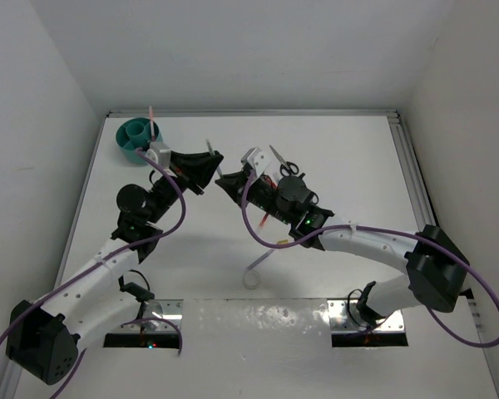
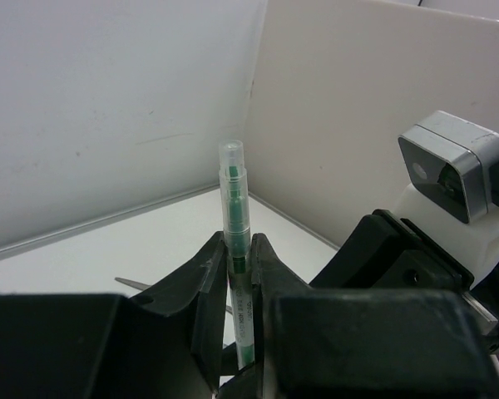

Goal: Sort the stationery into containers
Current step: Place the pen in the storage box.

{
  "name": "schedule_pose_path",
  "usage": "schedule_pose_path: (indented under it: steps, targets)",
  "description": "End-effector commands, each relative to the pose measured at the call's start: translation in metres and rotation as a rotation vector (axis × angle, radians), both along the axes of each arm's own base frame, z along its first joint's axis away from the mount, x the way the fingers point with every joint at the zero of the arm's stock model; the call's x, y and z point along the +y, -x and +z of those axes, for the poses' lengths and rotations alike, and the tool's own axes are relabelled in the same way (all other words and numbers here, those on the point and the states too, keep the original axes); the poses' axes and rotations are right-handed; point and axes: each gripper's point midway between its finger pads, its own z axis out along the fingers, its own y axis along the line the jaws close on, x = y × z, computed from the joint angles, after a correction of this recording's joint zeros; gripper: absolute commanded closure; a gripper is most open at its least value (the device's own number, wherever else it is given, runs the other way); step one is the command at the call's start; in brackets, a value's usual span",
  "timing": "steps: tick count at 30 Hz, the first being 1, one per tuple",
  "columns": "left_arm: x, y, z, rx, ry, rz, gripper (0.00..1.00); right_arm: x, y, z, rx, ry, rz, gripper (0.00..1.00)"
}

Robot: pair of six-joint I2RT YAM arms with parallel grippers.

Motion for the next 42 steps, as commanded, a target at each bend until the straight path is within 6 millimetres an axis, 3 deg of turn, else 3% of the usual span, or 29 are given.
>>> schedule_pose_path:
  steps: [1,2,3,5,6,8,10,13,15,16,17,20,21,22,23,27,28,30,31,33,35,36,37,38,39,42]
  targets:
    - [0.008,0.0,0.032,-0.098,0.026,0.037,1.0,-0.002,0.004,0.023,-0.043,-0.041,0.006,1.0]
    - [0.008,0.001,0.032,-0.098,0.026,0.036,1.0,-0.002,0.004,0.022,-0.039,-0.038,0.007,1.0]
    - [0.008,0.0,0.032,-0.098,0.023,0.042,1.0,-0.001,0.004,0.024,-0.039,-0.041,0.007,0.93]
    - [0.01,-0.001,0.031,-0.097,0.013,0.052,1.0,-0.001,0.002,0.02,-0.028,-0.026,0.002,0.72]
    - [0.013,-0.004,0.03,-0.104,0.001,0.076,1.0,0.0,0.002,0.019,-0.025,-0.023,-0.001,0.55]
    - [0.019,-0.009,0.028,-0.105,-0.027,0.118,1.0,-0.002,0.0,0.015,-0.018,-0.012,-0.018,0.4]
    - [0.036,-0.022,0.03,-0.136,-0.073,0.233,1.0,-0.009,-0.007,0.013,-0.013,-0.011,-0.064,0.26]
    - [0.07,-0.043,0.036,-0.168,-0.158,0.415,1.0,-0.021,-0.014,0.012,-0.009,-0.015,-0.108,0.17]
    - [0.093,-0.059,0.033,-0.158,-0.221,0.527,1.0,-0.032,-0.018,0.012,-0.011,-0.021,-0.129,0.15]
    - [0.113,-0.068,0.041,-0.165,-0.239,0.597,1.0,-0.036,-0.02,0.012,-0.014,-0.024,-0.14,0.15]
    - [0.122,-0.081,0.035,-0.136,-0.272,0.627,1.0,-0.041,-0.022,0.009,-0.012,-0.021,-0.149,0.14]
    - [0.166,-0.115,0.037,-0.086,-0.33,0.746,1.0,-0.044,-0.014,0.009,-0.022,-0.032,-0.128,0.14]
    - [0.173,-0.121,0.054,-0.106,-0.317,0.755,1.0,-0.065,-0.034,0.014,-0.025,-0.05,-0.184,0.14]
    - [0.194,-0.139,0.044,-0.073,-0.339,0.789,1.0,-0.071,-0.039,0.012,-0.018,-0.052,-0.184,0.14]
    - [0.206,-0.146,0.046,-0.079,-0.347,0.806,1.0,-0.069,-0.037,0.013,-0.019,-0.055,-0.167,0.14]
    - [0.213,-0.178,0.039,-0.145,-0.417,0.712,1.0,-0.088,-0.06,0.011,-0.007,-0.054,-0.183,0.14]
    - [0.216,-0.193,0.021,-0.12,-0.427,0.697,1.0,-0.088,-0.065,0.008,0.001,-0.049,-0.18,0.14]
    - [0.215,-0.207,0.024,-0.155,-0.414,0.68,1.0,-0.094,-0.079,0.011,0.012,-0.051,-0.174,0.14]
    - [0.219,-0.225,0.006,-0.124,-0.413,0.675,1.0,-0.094,-0.085,0.006,0.03,-0.042,-0.171,0.14]
    - [0.216,-0.243,0.007,-0.131,-0.408,0.659,1.0,-0.099,-0.097,0.012,0.03,-0.045,-0.171,0.14]
    - [0.215,-0.265,-0.018,-0.087,-0.42,0.635,1.0,-0.105,-0.113,0.01,0.042,-0.045,-0.185,0.14]
    - [0.215,-0.273,-0.012,-0.098,-0.413,0.633,1.0,-0.105,-0.116,0.01,0.045,-0.047,-0.179,0.14]
    - [0.217,-0.286,-0.034,-0.047,-0.405,0.622,1.0,-0.108,-0.125,0.008,0.055,-0.05,-0.19,0.14]
    - [0.219,-0.293,-0.027,-0.058,-0.392,0.636,1.0,-0.109,-0.129,0.009,0.055,-0.058,-0.194,0.15]
    - [0.223,-0.303,-0.045,-0.027,-0.396,0.636,1.0,-0.11,-0.134,0.009,0.058,-0.063,-0.198,0.15]
    - [0.234,-0.315,-0.051,-0.034,-0.405,0.65,1.0,-0.109,-0.148,0.007,0.066,-0.075,-0.21,0.15]
